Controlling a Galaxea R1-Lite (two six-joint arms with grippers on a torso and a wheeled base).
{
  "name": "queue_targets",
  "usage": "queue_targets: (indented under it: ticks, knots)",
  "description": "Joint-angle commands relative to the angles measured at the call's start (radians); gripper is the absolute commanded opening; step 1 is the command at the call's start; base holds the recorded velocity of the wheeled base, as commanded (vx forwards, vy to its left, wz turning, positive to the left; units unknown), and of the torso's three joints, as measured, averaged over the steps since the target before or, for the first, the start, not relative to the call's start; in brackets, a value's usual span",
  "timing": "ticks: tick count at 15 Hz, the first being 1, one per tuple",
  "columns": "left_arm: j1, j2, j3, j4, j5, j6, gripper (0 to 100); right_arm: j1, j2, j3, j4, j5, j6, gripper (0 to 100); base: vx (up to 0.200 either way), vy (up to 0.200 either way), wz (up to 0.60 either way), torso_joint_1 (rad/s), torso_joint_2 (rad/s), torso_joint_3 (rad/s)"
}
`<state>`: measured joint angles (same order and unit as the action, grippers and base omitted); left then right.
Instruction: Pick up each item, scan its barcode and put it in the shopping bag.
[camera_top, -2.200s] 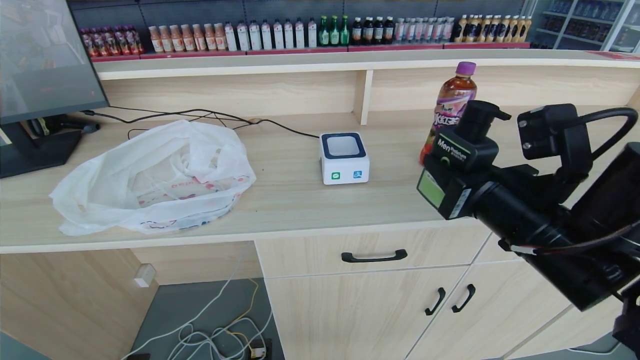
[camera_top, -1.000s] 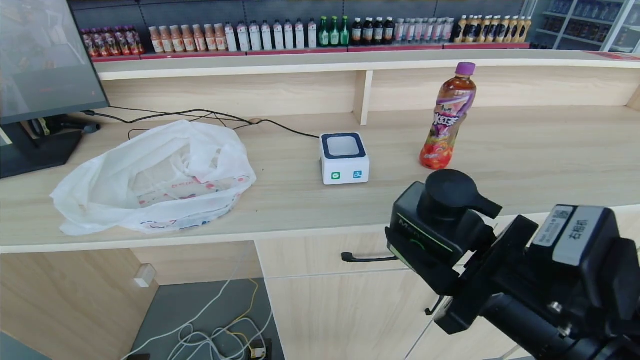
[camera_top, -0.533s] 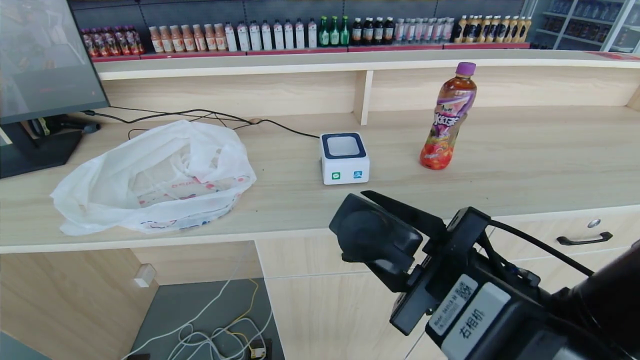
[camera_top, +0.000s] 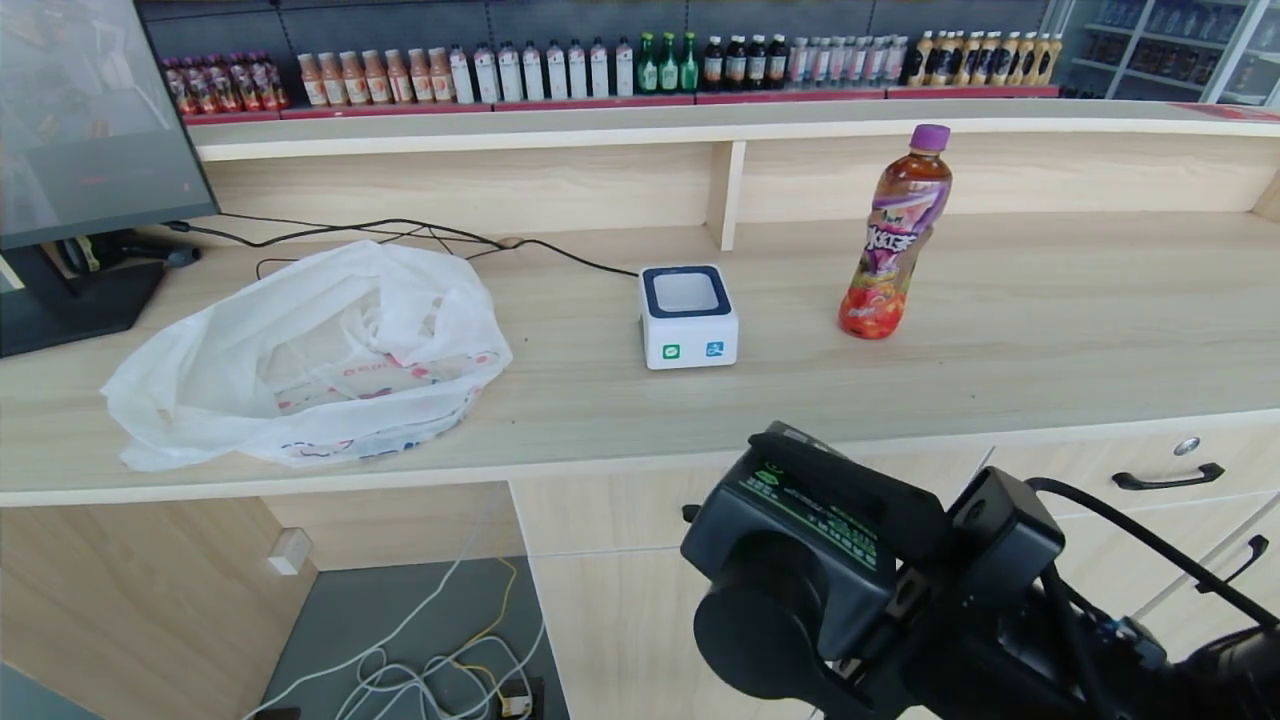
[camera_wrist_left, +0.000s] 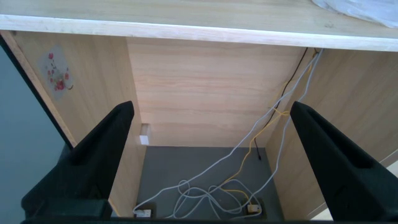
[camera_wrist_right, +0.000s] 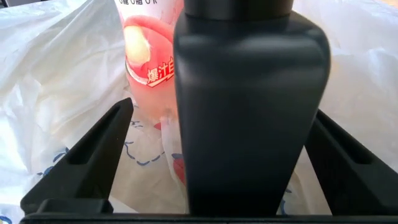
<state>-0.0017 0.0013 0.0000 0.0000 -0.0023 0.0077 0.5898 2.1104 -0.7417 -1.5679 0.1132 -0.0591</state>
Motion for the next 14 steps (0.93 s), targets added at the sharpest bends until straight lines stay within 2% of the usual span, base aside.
queue_targets:
  ticks: [1, 9, 14]
  knots:
    - [0.0, 0.0, 0.0, 0.0, 0.001, 0.0, 100, 0.001, -0.013, 0.002, -0.003, 0.0, 0.001, 100, 0.0, 0.0, 0.0, 0.0, 0.0, 0.0]
    - [0.0, 0.0, 0.0, 0.0, 0.001, -0.002, 100, 0.002, -0.073, 0.051, -0.003, 0.0, 0.002, 100, 0.0, 0.0, 0.0, 0.0, 0.0, 0.0]
    - [0.0, 0.0, 0.0, 0.0, 0.001, -0.002, 100, 0.001, -0.198, 0.156, -0.003, 0.0, 0.002, 100, 0.0, 0.0, 0.0, 0.0, 0.0, 0.0]
